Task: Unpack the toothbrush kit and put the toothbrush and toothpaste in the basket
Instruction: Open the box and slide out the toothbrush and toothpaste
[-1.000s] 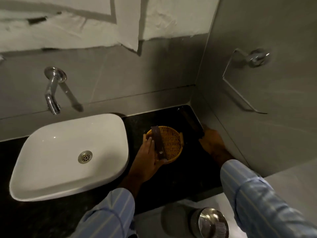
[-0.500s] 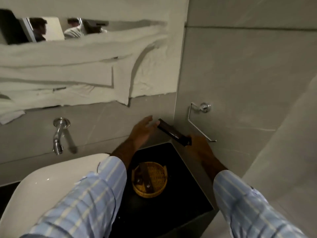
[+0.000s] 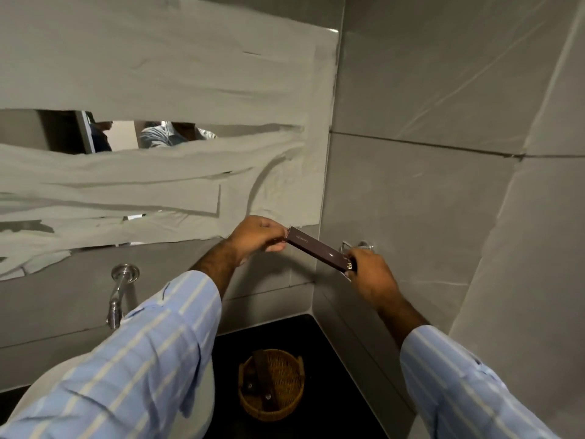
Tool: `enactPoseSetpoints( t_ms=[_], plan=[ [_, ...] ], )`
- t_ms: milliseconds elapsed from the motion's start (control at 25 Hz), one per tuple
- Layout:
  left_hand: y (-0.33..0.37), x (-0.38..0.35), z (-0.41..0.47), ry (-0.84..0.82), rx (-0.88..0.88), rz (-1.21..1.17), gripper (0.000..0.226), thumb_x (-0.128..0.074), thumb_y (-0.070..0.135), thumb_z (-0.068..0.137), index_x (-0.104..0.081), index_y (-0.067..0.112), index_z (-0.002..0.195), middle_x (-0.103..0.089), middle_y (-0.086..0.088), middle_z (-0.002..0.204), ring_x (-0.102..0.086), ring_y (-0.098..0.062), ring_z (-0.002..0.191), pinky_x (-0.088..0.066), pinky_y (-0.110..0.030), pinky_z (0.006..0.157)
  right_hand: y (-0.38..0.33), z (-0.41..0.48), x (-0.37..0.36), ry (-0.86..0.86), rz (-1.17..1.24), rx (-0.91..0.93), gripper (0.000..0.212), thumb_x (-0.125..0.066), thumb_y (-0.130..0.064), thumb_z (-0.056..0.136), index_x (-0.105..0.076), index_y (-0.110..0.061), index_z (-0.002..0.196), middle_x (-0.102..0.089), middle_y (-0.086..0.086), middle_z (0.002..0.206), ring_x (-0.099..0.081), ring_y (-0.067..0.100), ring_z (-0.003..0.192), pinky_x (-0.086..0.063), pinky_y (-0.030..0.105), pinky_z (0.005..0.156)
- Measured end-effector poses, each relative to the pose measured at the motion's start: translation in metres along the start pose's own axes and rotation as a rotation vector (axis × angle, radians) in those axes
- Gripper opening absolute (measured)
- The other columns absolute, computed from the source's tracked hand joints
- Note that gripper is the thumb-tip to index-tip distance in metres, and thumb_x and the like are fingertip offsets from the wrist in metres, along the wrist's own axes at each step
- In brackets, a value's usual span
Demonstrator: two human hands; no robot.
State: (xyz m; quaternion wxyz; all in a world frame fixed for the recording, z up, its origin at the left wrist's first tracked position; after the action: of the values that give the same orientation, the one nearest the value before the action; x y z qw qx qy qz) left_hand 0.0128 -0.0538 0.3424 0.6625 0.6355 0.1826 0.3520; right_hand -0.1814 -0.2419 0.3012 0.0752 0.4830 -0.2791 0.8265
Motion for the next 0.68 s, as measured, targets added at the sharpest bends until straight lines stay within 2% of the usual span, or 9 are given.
enactPoseSetpoints(
  t_ms=[80, 200, 280, 360, 480, 560, 600, 640, 680],
  plan=[
    [0.013, 0.003, 0.000, -0.008, 0.008, 0.001, 0.025, -0.068, 0.006, 0.080, -0.069, -0.015, 0.093, -0.071, -0.025, 0.089, -0.072, -0.029, 0.078, -0.061, -0.041, 0.083, -0.006, -0.001, 0.010, 0.036, -0.007, 0.032, 0.035, -0.069, -0.013, 0.084, -0.062, -0.021, 0.118, -0.065, 0.007, 0.115, -0.062, 0.024, 0.102, -0.053, 0.034, 0.091],
    [0.030, 0.005, -0.003, 0.012, -0.012, 0.116, 0.014, -0.068, 0.009, 0.082, -0.077, -0.001, 0.086, -0.076, -0.018, 0.086, -0.077, -0.021, 0.073, -0.063, -0.027, 0.069, -0.013, 0.001, 0.023, 0.066, -0.009, 0.079, 0.037, -0.069, -0.014, 0.084, -0.064, -0.019, 0.120, -0.067, 0.006, 0.115, -0.062, 0.024, 0.103, -0.050, 0.032, 0.091],
    [0.040, 0.003, -0.004, 0.075, -0.063, 0.196, 0.013, -0.065, 0.011, 0.086, -0.076, 0.005, 0.089, -0.077, -0.014, 0.088, -0.078, -0.021, 0.072, -0.063, -0.029, 0.068, -0.017, 0.002, 0.029, 0.075, -0.004, 0.090, 0.037, -0.070, -0.014, 0.084, -0.064, -0.018, 0.121, -0.068, 0.006, 0.115, -0.063, 0.024, 0.103, -0.049, 0.030, 0.090],
    [0.048, 0.001, -0.004, 0.117, -0.085, 0.132, 0.017, -0.062, 0.014, 0.090, -0.074, 0.005, 0.099, -0.076, -0.014, 0.094, -0.078, -0.024, 0.076, -0.063, -0.032, 0.070, -0.019, 0.004, 0.033, 0.076, 0.017, 0.093, 0.038, -0.071, -0.014, 0.084, -0.065, -0.017, 0.121, -0.069, 0.006, 0.114, -0.064, 0.023, 0.102, -0.049, 0.028, 0.090],
    [0.055, -0.003, -0.005, 0.067, -0.103, 0.007, 0.017, -0.068, 0.014, 0.087, -0.074, 0.003, 0.098, -0.075, -0.019, 0.098, -0.078, -0.027, 0.082, -0.063, -0.034, 0.073, -0.020, 0.005, 0.038, 0.099, 0.064, 0.097, 0.036, -0.074, -0.015, 0.082, -0.066, -0.017, 0.118, -0.070, 0.006, 0.113, -0.065, 0.023, 0.102, -0.047, 0.023, 0.088],
    [0.053, -0.004, -0.004, 0.079, -0.114, 0.015, 0.014, -0.074, 0.009, 0.085, -0.075, 0.001, 0.097, -0.075, -0.021, 0.100, -0.078, -0.028, 0.085, -0.063, -0.036, 0.077, -0.021, 0.004, 0.036, 0.137, 0.158, -0.026, 0.044, -0.076, -0.021, 0.082, -0.062, -0.013, 0.124, -0.067, 0.007, 0.116, -0.066, 0.023, 0.099, -0.050, 0.018, 0.081],
    [0.051, -0.005, -0.005, 0.104, -0.110, 0.010, 0.014, -0.075, 0.008, 0.084, -0.075, 0.001, 0.097, -0.074, -0.021, 0.100, -0.078, -0.028, 0.085, -0.063, -0.038, 0.079, -0.021, 0.002, 0.034, 0.125, 0.266, -0.162, 0.054, -0.077, -0.029, 0.082, -0.057, -0.009, 0.128, -0.064, 0.009, 0.117, -0.066, 0.021, 0.090, -0.054, 0.013, 0.071],
    [0.048, -0.005, -0.005, 0.139, -0.102, -0.002, 0.014, -0.076, 0.007, 0.083, -0.075, 0.001, 0.096, -0.075, -0.022, 0.100, -0.078, -0.028, 0.084, -0.063, -0.038, 0.080, -0.022, 0.000, 0.029, 0.059, 0.464, -0.332, 0.064, -0.077, -0.037, 0.081, -0.052, -0.006, 0.131, -0.061, 0.012, 0.116, -0.065, 0.018, 0.081, -0.054, 0.010, 0.057],
    [0.044, -0.005, -0.006, 0.172, -0.098, -0.025, 0.014, -0.076, 0.007, 0.083, -0.075, 0.001, 0.096, -0.075, -0.022, 0.100, -0.078, -0.028, 0.082, -0.063, -0.036, 0.078, -0.026, -0.002, 0.023, -0.064, 0.761, -0.508, 0.070, -0.076, -0.042, 0.080, -0.049, -0.005, 0.133, -0.059, 0.016, 0.116, -0.066, 0.019, 0.079, -0.057, 0.014, 0.050]
  ],
)
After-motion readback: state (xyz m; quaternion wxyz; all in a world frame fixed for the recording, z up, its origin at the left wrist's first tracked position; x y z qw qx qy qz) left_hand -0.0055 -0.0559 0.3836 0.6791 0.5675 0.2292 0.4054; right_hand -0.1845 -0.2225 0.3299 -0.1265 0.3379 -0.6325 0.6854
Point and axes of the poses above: each hand's wrist, its own z-axis towards the middle knuckle, its own x-axis out of the back of the hand, y = z × x, the point moved 2 cm from there along z, towards the middle knuckle
